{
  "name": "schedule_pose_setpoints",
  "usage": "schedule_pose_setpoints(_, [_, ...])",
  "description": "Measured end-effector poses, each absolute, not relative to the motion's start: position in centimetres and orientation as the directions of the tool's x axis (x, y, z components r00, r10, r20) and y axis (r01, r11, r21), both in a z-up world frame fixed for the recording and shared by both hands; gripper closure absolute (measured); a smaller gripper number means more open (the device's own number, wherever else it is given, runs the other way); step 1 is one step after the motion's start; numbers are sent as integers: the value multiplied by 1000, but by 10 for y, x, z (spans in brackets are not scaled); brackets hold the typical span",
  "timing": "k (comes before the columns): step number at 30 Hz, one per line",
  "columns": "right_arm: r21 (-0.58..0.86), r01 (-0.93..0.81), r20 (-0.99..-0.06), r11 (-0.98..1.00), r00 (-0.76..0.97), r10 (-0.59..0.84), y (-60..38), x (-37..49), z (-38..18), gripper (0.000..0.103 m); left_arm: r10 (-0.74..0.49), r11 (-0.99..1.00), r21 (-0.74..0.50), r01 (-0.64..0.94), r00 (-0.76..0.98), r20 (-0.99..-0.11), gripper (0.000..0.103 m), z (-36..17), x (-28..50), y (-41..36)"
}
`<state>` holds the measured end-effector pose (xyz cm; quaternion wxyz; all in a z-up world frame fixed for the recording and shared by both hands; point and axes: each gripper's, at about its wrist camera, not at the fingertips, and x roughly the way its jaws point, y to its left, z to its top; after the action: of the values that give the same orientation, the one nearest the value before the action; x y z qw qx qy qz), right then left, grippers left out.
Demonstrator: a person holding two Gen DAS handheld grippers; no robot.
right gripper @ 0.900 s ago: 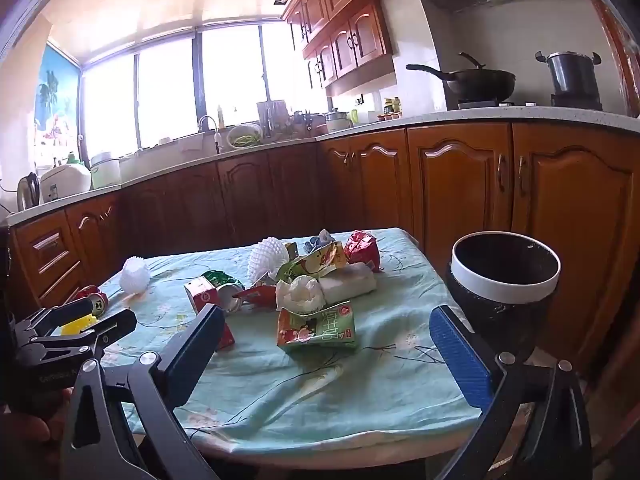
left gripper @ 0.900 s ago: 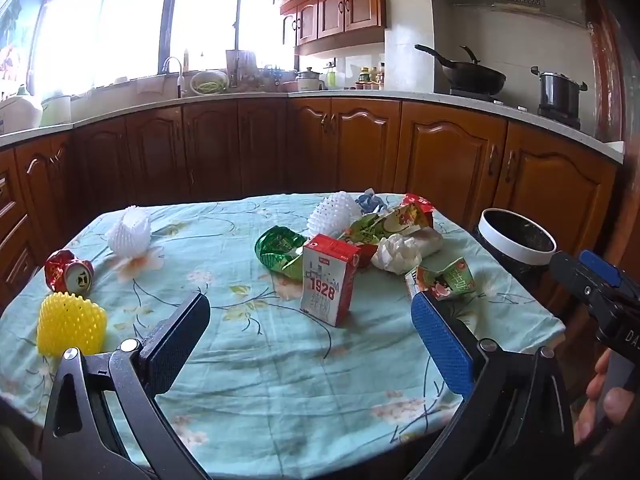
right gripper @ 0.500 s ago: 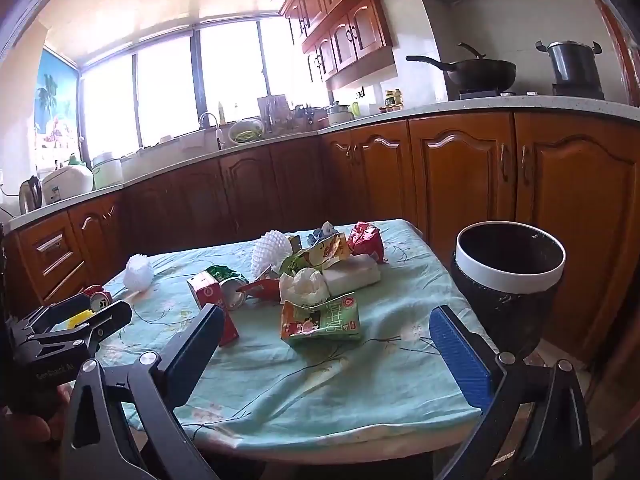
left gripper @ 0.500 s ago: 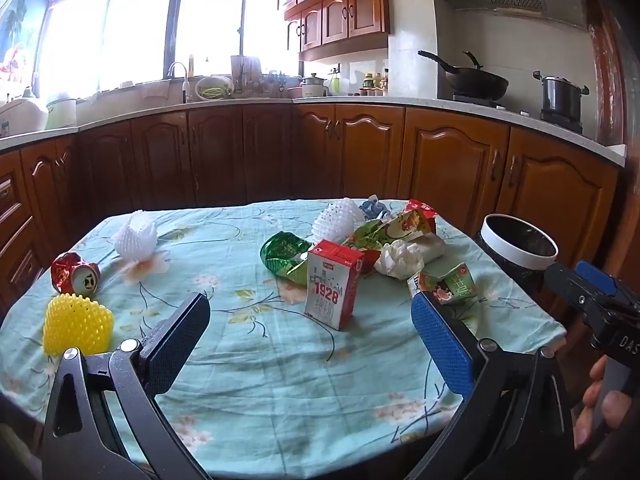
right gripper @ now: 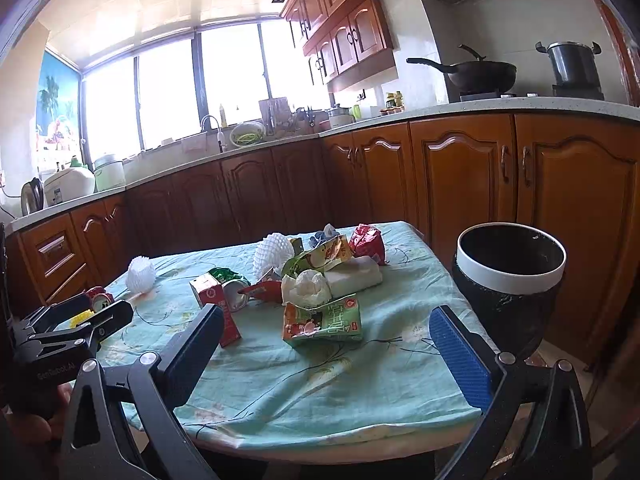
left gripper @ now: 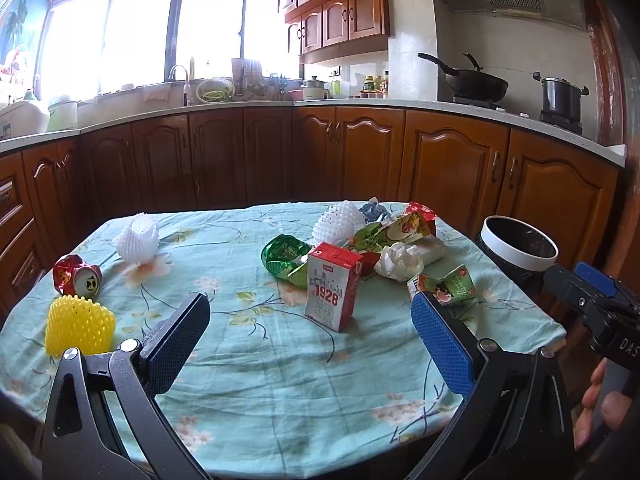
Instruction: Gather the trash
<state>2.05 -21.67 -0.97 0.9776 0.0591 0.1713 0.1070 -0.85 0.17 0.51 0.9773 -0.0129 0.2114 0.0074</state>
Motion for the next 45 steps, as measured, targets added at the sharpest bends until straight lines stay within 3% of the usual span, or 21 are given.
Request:
schedule_pose_setpoints(33, [152,-197,-315,969,919,236,-217,21,-6,0,13,999,-23,-25,911,-412,0,7,-8,3])
schedule_pose_setpoints(45, [188,-214,-359,959,894,270,-218,34,-18,0,6,999,-36,-24,895,-447,0,-1,1,5])
